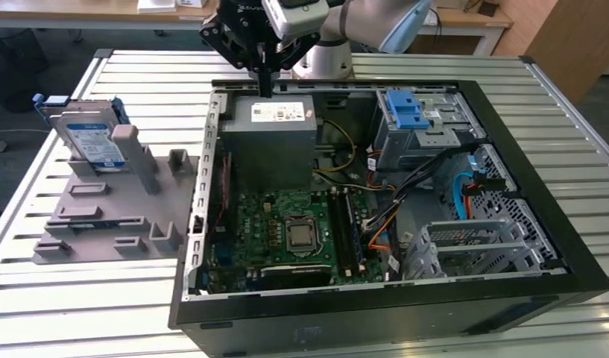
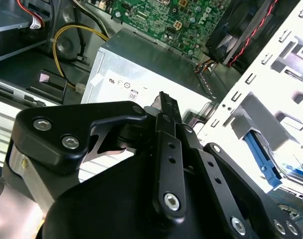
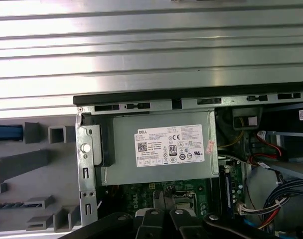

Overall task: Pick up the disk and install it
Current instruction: 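Reach for the disk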

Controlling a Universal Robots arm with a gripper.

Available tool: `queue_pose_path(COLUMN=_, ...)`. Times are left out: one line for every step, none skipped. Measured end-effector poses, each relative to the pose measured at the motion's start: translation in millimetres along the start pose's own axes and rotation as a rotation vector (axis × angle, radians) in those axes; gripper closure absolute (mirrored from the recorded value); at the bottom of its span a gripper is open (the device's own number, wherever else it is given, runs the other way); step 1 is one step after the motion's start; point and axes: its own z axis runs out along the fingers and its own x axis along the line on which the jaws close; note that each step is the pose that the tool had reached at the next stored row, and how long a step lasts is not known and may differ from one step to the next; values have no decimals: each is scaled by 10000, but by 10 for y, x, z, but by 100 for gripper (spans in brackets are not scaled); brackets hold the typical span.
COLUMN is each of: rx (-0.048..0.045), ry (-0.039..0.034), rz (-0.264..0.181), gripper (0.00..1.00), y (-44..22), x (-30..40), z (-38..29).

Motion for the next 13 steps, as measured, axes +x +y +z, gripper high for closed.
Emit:
queue_pose_path(rx=0, ry=1, rz=1, gripper=89, y=0, x=3, z=1)
queue_pose_path(rx=-1, ry=2, rz=0, gripper=89, y=0, x=6, z=2)
queue_pose_path(rx=-3, ry=1, rz=0, gripper=89, y=-1, x=11, z=3)
queue_pose_path(rx=-3, ry=1, rz=0, gripper=89, y=-1, x=16, z=4)
queue_pose_path(rx=-2, ry=3, rz=0, gripper=89, y=-1, x=20, z=4)
queue_pose_path(rx=-1, ry=4, rz=0, gripper=89, y=-2, x=23, z=4)
queue_pose_path(rx=0, ry=6, rz=0, gripper=89, y=-2, x=25, z=5)
queue_pose_path(rx=0, ry=8, rz=-1, gripper=89, y=-2, x=28, z=6)
queue_pose_path(rx=1, ry=11, rz=0, gripper=89, y=-3, x=32, z=6)
queue_pose_path(rx=1, ry=13, rz=1, gripper=89, y=-3, x=35, z=7)
queue_pose_path(rx=1, ry=15, rz=0, gripper=89, y=-3, x=37, z=9)
queue_pose_path(rx=1, ry=18, rz=0, gripper=89, y=-3, x=39, z=10)
queue_pose_path(rx=2, ry=21, rz=1, gripper=89, y=-4, x=42, z=11)
